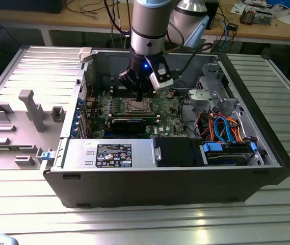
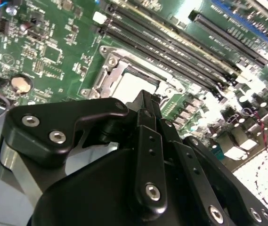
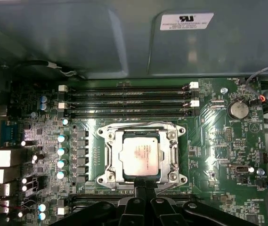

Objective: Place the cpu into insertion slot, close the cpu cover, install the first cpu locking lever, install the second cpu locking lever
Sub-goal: 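Install the second cpu locking lever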

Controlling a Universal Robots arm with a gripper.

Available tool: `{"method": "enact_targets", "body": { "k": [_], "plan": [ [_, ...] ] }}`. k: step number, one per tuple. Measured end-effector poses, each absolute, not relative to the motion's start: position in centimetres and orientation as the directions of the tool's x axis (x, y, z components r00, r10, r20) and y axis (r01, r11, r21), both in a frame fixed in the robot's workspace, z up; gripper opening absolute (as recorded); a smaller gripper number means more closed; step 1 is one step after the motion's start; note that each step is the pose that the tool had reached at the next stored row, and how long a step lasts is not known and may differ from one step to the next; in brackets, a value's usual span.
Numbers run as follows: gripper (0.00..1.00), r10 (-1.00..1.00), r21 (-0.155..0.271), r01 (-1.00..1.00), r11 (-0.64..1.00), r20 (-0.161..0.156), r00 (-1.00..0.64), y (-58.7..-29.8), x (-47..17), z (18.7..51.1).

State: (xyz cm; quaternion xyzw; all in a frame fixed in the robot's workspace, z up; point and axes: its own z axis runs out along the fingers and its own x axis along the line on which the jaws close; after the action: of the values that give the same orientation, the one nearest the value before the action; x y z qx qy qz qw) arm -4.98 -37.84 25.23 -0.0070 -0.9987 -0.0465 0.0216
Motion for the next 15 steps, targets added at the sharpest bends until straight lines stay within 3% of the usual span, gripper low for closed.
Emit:
{"method": "enact_targets", "body": {
  "k": [15],
  "plan": [
    [0.11,-0.011,0.105,-0.004,0.994,0.068,-0.998,-39.7,-5.7,23.7]
  ]
}}
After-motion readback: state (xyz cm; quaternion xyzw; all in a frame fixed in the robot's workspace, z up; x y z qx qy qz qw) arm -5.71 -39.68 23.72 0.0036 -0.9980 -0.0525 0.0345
